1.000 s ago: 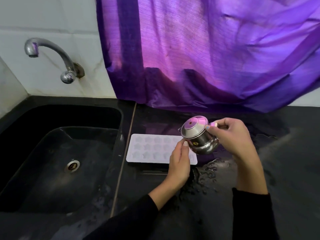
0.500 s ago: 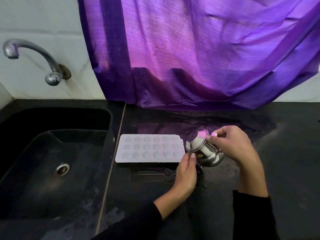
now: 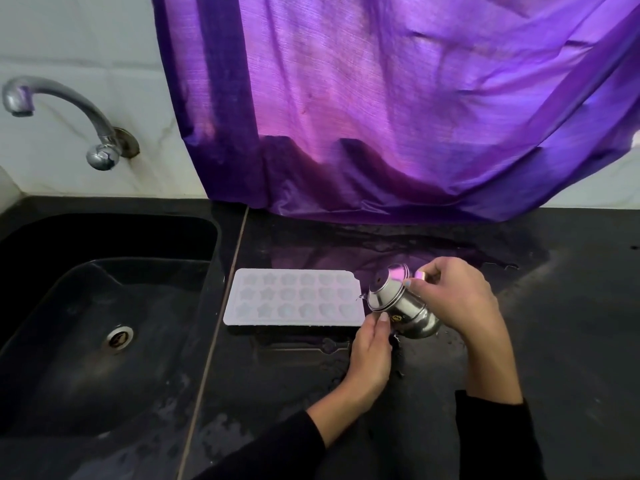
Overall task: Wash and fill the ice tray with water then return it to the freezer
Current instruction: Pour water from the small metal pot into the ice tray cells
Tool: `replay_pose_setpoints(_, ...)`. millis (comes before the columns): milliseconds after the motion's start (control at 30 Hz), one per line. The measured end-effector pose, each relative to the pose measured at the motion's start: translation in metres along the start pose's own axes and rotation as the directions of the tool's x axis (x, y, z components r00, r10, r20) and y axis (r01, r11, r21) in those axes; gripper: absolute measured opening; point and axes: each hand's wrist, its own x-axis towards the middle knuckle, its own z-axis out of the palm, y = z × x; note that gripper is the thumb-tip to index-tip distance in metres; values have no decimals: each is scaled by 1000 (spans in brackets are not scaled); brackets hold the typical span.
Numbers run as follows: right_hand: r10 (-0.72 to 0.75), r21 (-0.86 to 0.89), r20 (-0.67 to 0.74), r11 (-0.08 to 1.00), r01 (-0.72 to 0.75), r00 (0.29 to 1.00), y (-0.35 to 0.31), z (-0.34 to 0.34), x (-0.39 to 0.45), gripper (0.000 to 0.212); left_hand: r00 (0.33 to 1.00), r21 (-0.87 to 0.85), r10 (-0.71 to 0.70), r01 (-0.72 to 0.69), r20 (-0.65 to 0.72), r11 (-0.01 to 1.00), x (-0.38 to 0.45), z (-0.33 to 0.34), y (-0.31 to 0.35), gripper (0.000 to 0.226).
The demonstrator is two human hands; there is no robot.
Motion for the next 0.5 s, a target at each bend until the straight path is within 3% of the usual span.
replay_pose_setpoints(500,-3,-3,-48,1000,3,999,-5,6,-8,27,1000,-19,-6,6,-10,1000,0,-2,2,25)
